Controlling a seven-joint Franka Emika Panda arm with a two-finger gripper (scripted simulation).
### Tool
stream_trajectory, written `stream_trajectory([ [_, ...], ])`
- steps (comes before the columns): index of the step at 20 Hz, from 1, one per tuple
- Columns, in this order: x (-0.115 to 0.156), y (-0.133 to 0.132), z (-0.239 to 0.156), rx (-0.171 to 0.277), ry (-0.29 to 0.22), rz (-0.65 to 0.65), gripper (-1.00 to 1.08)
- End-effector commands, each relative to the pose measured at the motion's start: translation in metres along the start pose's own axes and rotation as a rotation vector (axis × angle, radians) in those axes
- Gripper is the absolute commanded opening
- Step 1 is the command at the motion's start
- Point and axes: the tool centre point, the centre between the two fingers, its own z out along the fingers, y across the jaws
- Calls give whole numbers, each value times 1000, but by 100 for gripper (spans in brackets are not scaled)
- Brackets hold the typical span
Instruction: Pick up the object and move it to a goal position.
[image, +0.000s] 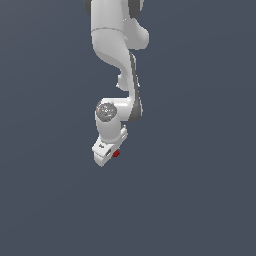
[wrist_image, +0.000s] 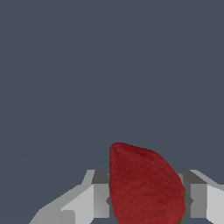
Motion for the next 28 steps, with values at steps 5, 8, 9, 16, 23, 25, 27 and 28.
stream_trajectory([
  [5,0,0,0,0,0,0,-100],
  [8,-1,0,-4,0,0,0,-100],
  [9,-2,0,-7,0,0,0,-100],
  [16,-10,1,-40,0,0,-1,-100],
  [23,-26,2,-104,0,-1,-1,-100],
  [25,-32,3,-126,0,0,-2,-100],
  [27,-37,4,-149,0,0,-2,-100],
  [28,-40,4,-160,1,0,-2,-100],
])
